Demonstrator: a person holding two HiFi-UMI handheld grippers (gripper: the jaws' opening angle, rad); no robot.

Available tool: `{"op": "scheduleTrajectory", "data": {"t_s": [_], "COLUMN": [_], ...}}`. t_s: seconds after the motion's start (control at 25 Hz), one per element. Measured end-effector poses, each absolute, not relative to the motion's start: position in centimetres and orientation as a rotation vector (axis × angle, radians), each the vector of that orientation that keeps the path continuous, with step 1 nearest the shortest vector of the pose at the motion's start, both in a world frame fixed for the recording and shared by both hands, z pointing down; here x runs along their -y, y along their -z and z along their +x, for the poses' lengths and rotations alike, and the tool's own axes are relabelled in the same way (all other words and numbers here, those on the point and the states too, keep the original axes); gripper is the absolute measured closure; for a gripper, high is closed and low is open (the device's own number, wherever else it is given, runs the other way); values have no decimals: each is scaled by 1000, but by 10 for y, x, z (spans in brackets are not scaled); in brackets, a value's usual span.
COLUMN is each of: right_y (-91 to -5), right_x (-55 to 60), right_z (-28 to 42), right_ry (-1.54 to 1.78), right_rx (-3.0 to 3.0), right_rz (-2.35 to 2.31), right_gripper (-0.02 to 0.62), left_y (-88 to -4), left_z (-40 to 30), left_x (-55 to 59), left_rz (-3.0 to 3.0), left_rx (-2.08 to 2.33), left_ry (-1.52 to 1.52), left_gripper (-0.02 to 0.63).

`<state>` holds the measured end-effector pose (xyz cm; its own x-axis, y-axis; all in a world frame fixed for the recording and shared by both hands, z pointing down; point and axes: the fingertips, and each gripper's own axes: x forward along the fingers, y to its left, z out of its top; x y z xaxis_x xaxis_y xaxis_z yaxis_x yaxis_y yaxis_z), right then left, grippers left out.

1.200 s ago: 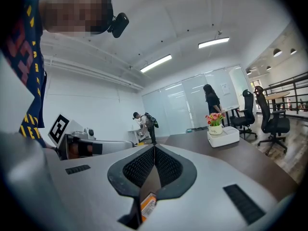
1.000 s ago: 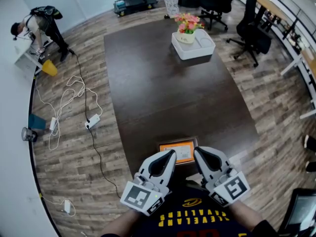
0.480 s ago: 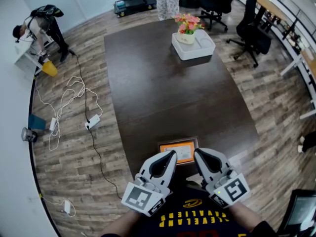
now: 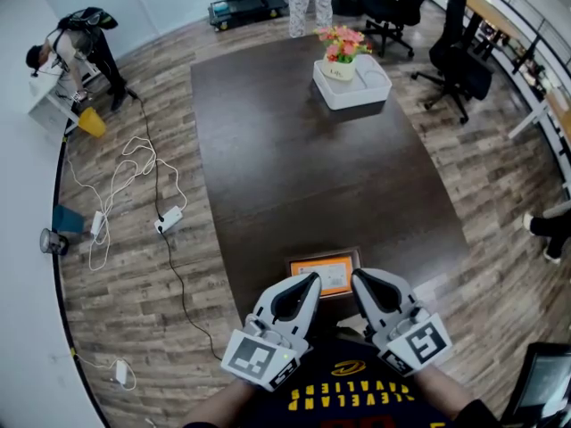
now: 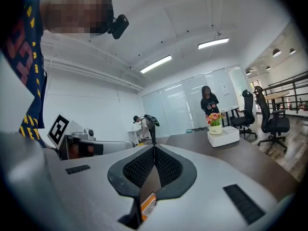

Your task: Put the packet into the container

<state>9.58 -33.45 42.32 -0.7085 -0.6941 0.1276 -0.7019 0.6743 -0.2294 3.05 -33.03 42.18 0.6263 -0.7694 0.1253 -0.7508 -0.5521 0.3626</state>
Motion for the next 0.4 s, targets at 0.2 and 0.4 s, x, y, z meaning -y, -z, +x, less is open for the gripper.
{"op": "scheduleTrajectory", "data": {"t_s": [0.2,0.4], "right_y": [-426,-426], "right_x": [334,335], "right_z": [97,95], "right_ry": [-440,-467], "right_rx": [2830,2824], "right_rz": [1196,1199], "right_gripper": [586,586], "left_y": [-425,-425], "left_z": [31,30], "left_x": [329,331], "left_rz": [2469,2467], "left_rx": [1208,1220], "left_ry": [59,65], "left_gripper": [606,606]}}
